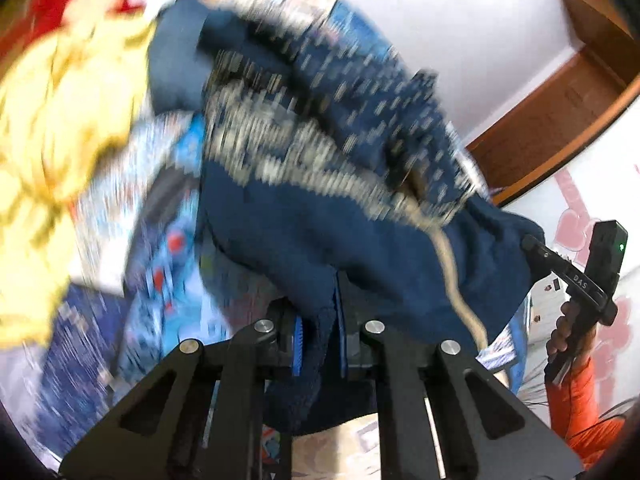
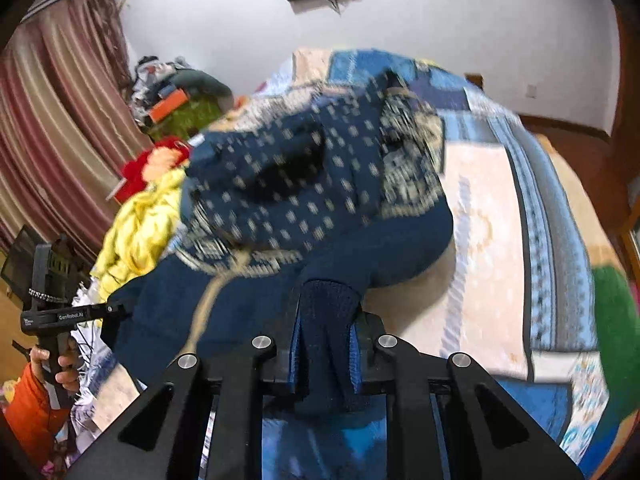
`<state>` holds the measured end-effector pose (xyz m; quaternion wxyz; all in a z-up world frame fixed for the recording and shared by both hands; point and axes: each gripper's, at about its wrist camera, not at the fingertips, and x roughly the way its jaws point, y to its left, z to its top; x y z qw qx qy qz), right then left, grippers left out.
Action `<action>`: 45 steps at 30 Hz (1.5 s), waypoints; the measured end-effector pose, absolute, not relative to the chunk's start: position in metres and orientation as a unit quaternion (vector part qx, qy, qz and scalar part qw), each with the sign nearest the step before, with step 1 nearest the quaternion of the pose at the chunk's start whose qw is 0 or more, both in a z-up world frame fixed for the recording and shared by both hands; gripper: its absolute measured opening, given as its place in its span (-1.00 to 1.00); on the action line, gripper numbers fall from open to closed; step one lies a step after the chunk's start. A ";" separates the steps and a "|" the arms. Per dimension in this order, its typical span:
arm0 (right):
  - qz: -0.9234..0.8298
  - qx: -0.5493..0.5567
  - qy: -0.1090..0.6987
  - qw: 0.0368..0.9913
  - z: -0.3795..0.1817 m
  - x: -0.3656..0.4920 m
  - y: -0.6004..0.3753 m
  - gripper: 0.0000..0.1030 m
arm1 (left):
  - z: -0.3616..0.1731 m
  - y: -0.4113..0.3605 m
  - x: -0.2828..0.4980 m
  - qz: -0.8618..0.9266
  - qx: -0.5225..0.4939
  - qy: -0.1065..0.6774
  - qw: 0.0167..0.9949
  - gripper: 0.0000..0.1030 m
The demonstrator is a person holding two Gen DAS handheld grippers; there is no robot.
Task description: Fold large clothes
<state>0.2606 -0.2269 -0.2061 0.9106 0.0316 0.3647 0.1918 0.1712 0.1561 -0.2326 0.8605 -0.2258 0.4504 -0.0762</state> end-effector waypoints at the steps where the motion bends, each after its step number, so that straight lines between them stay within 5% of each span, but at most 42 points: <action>1: 0.195 0.029 0.357 0.913 -0.198 0.264 -0.225 -0.70 | -0.222 0.160 0.173 -0.075 -0.217 0.437 0.869 -0.77; 9: 0.187 0.002 0.299 0.936 -0.144 0.313 -0.211 -0.72 | -0.142 0.179 0.231 -0.057 -0.187 0.343 0.919 -0.77; 15: 0.170 0.009 0.290 0.942 -0.119 0.395 -0.204 -0.72 | -0.135 0.199 0.304 -0.018 -0.177 0.336 0.925 -0.77; 29: 0.135 0.069 0.379 0.913 -0.197 0.588 -0.214 -0.71 | -0.251 0.255 0.464 0.067 -0.208 0.435 0.873 -0.72; 41: 0.030 0.057 0.353 0.933 -0.160 0.585 -0.287 -0.70 | -0.263 0.252 0.483 0.069 -0.168 0.494 0.850 -0.62; 43: 0.061 0.070 0.357 0.929 -0.151 0.570 -0.295 -0.70 | -0.247 0.251 0.479 0.068 -0.168 0.495 0.850 -0.55; 45: 0.073 0.053 0.356 0.930 -0.145 0.556 -0.293 -0.70 | -0.225 0.249 0.471 0.061 -0.168 0.486 0.855 -0.24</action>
